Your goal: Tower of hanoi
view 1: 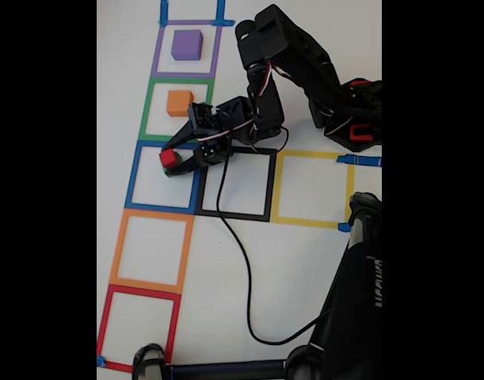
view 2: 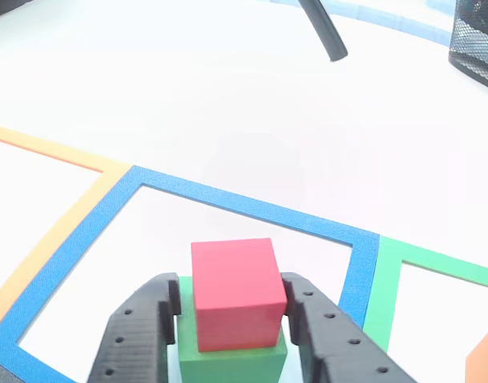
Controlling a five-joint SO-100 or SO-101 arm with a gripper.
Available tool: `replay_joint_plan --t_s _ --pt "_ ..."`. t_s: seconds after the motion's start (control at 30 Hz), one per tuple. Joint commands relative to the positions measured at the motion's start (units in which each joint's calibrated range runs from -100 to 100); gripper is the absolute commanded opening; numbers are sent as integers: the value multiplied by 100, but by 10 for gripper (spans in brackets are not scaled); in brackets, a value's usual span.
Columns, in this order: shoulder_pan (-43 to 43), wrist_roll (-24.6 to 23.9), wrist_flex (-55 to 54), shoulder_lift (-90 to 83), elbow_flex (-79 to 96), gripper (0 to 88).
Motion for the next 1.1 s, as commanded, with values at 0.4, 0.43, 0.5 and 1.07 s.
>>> replay_joint_plan --t_s 0.4,0.43,0.5,1.07 --pt "-54 36 -179 -56 -48 38" --pt "-64 36 -179 -56 -48 37" --pt "-64 36 -179 -64 -57 36" --pt "195 36 2387 -2922 180 22"
